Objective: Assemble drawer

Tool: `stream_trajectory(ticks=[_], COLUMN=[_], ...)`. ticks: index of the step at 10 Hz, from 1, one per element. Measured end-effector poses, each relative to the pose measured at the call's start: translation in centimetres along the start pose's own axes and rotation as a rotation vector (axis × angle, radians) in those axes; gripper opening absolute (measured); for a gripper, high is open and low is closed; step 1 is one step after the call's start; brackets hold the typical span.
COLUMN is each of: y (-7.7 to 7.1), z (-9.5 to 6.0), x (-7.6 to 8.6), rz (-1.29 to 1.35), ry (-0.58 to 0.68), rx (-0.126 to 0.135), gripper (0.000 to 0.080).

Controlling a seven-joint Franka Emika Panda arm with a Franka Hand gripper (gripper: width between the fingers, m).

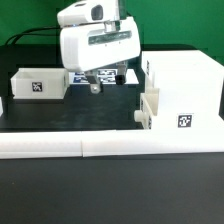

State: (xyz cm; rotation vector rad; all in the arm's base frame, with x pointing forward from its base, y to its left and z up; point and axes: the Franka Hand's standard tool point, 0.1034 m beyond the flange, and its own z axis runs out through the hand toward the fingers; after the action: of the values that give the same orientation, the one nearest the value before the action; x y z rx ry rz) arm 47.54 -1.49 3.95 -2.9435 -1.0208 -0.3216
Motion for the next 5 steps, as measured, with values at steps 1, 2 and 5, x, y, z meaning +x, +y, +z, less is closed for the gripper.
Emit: stream_trajectory(ticks=[1,2,5], y=[-0.6,-1.4,-1.6], z=[-0.6,-0.9,-0.9], x=[-0.8,-1.4,-1.6], rz=[0.136,0.236,0.426], ry=[0.000,0.007,0.005], rx=[-0.009,-0.021,-0.019], gripper=[0.0649,0.0649,0.0649])
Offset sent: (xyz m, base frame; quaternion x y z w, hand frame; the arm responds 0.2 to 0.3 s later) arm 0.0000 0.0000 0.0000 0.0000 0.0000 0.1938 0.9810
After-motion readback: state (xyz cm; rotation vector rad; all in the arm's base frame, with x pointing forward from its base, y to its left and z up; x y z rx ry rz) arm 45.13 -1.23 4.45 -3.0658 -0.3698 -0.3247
